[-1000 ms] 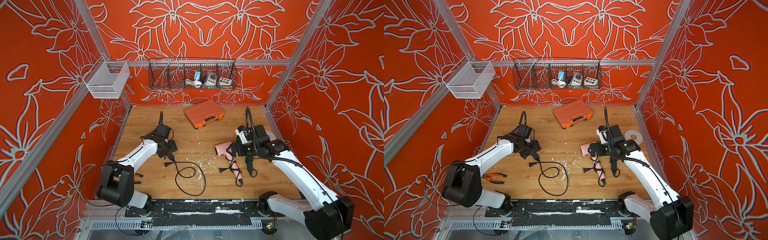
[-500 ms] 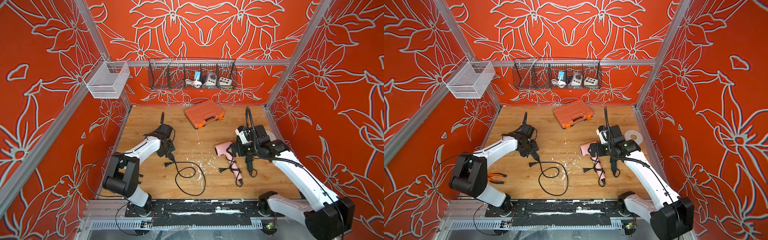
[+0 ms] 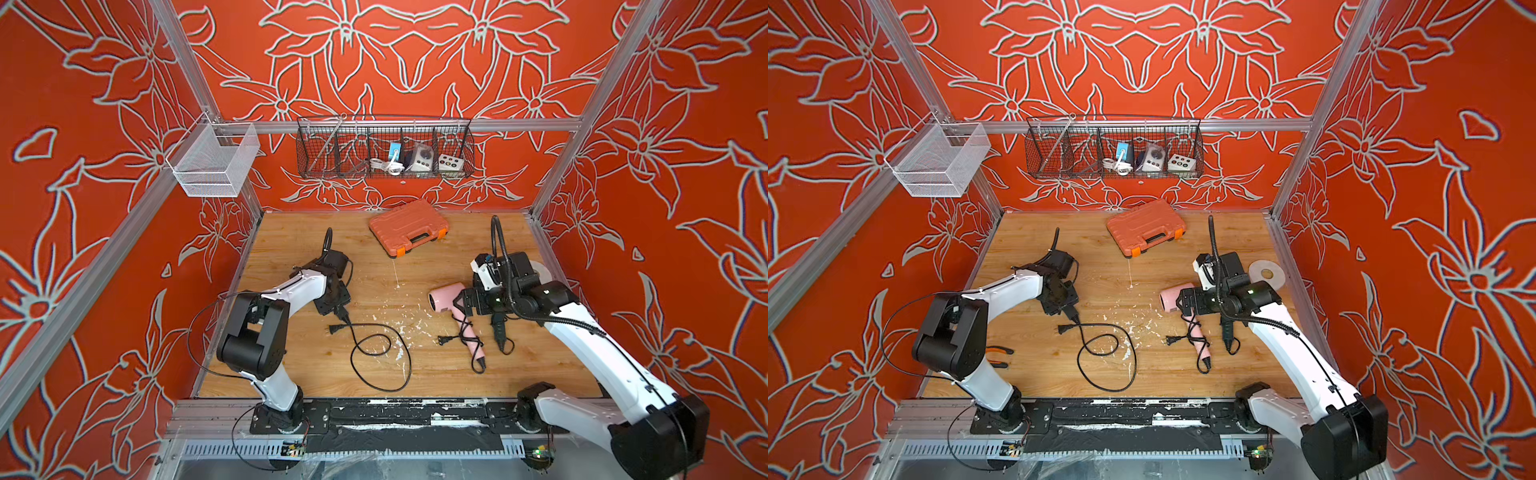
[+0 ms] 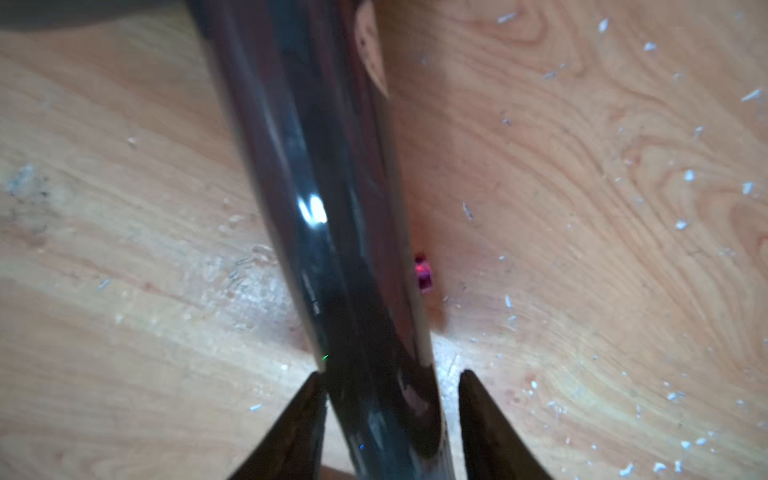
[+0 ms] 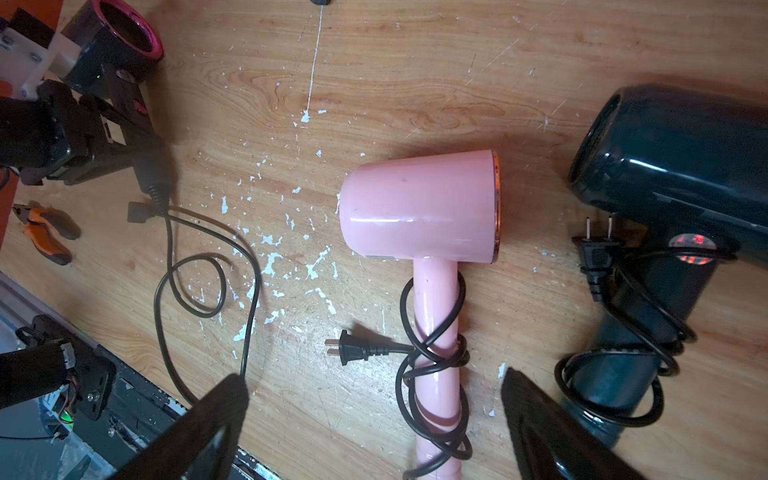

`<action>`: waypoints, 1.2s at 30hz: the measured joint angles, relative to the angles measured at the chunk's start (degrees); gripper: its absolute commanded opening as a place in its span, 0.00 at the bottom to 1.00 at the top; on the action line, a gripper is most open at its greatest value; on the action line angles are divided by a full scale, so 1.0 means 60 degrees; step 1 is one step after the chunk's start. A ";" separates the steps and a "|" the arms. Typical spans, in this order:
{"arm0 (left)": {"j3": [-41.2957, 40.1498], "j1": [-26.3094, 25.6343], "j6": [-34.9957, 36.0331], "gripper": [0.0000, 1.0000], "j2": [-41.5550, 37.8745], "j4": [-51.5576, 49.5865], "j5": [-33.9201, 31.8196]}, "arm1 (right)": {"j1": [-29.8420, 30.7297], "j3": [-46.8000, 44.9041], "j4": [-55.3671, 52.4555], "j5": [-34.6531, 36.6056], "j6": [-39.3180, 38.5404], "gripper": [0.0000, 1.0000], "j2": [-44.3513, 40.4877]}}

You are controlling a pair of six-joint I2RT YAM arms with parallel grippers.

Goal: Wrap the cord around the hair dryer
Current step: Pick up the hair dryer from the center of the board.

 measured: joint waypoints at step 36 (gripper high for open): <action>-0.0007 -0.0710 0.0317 0.00 0.0302 0.0521 -0.0193 | 0.0000 -0.0605 0.0412 -0.0011 0.0011 0.99 -0.0233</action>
